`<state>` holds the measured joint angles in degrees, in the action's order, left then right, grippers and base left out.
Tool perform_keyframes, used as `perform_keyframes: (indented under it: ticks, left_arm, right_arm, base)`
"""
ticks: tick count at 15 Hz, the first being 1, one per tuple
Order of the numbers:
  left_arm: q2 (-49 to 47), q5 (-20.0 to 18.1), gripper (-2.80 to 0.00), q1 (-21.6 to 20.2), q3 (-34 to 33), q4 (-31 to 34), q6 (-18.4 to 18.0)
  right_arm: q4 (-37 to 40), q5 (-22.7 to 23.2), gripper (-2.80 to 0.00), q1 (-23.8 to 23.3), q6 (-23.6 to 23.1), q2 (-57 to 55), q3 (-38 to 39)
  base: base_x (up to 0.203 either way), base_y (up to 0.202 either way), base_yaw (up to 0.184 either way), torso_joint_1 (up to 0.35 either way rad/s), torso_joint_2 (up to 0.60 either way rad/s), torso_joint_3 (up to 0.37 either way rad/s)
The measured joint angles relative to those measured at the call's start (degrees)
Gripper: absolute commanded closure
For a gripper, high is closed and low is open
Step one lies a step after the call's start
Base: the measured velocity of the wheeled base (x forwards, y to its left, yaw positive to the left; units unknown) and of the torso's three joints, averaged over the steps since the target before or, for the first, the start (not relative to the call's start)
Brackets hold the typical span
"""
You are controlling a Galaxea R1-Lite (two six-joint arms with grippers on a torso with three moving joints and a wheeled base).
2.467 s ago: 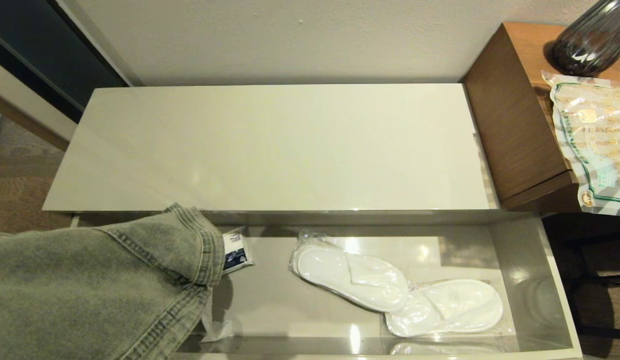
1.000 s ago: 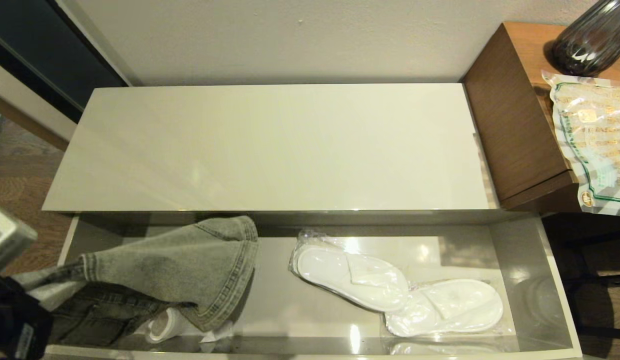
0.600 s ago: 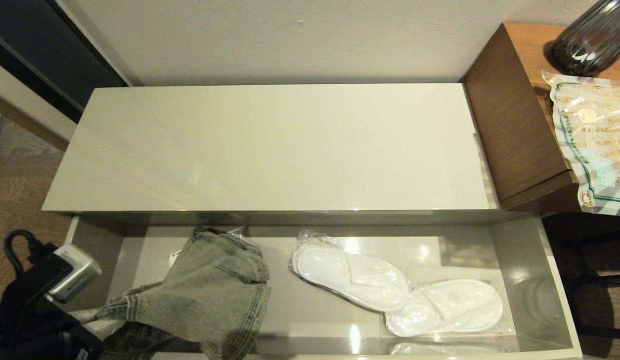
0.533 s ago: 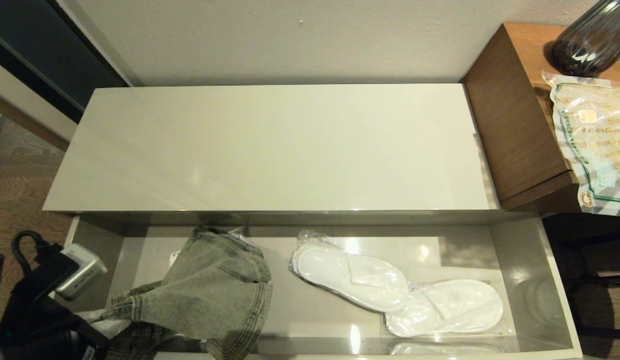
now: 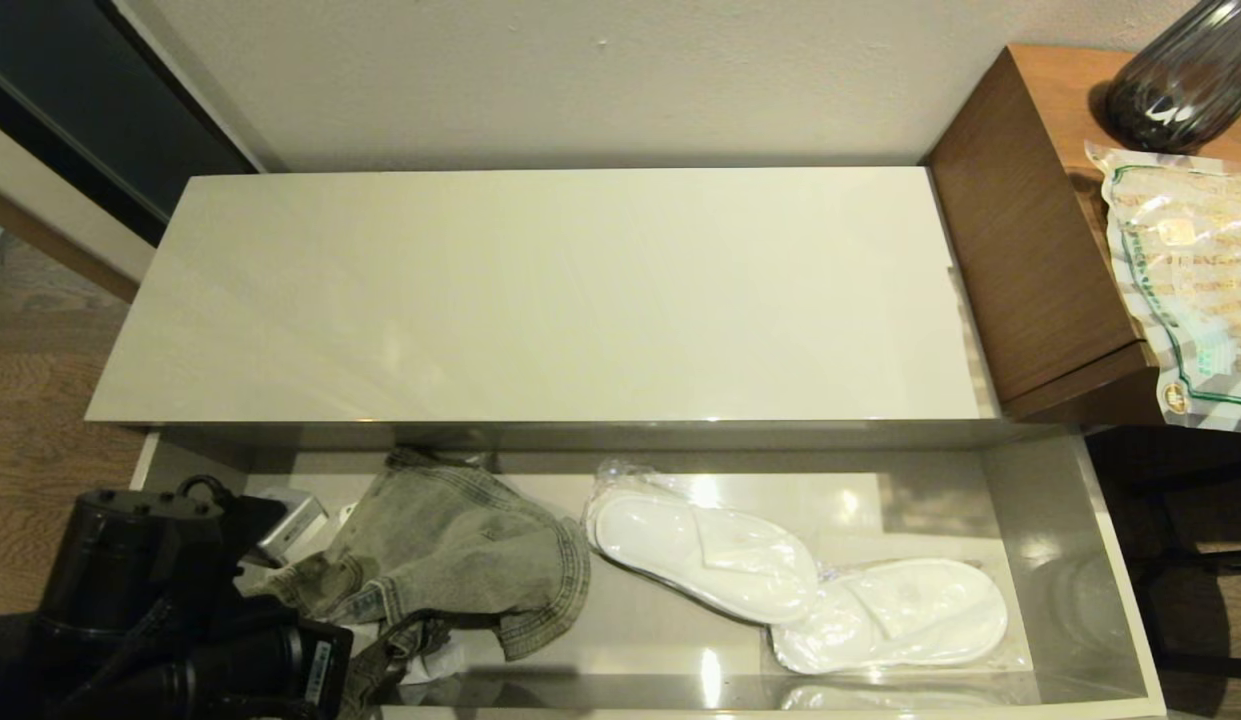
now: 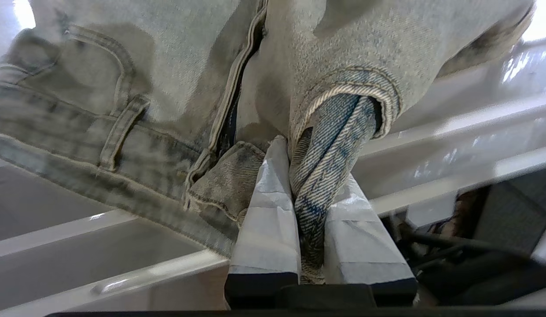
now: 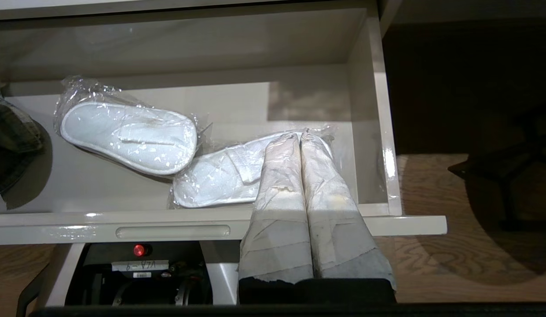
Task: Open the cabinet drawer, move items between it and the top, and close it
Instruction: Put the shorts in the drawer
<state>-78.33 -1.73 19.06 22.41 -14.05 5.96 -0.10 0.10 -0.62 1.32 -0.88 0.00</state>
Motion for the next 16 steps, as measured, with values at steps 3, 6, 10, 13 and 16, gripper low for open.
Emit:
perform_keyframes:
  ticks: [3,6,10,13,16]
  left_arm:
    - [-7.91,1.04,0.00,0.99,-1.48,-7.67,3.51]
    - [-20.05,4.39,0.00,2.42,-4.73,-19.60,5.65]
    - [-34.29,13.68,0.00,5.45,-7.40,-37.96,9.34]
    - [-36.93,15.31,0.00,6.68,-6.93,-38.11,10.56]
    - [-34.07,15.29,0.00,6.82,-4.04,-31.46,13.58]
  right_arm:
    - [0.03,-0.02,0.00,0.00,0.00,0.00,0.00]
    - [0.02,-0.02,0.00,0.00,-0.02,0.00,0.00]
    - [0.02,-0.02,0.00,0.00,0.00,0.00,0.00]
    - [0.02,-0.02,0.00,0.00,0.00,0.00,0.00]
    - [0.02,-0.03,0.00,0.00,0.02,0.00,0.00]
  base:
    - [0.000,0.000,0.000,0.000,0.00,0.000]
    - [0.000,0.000,0.000,0.000,0.00,0.000]
    - [0.000,0.000,0.000,0.000,0.00,0.000]
    - [0.000,0.000,0.000,0.000,0.00,0.000]
    - [0.000,0.000,0.000,0.000,0.00,0.000]
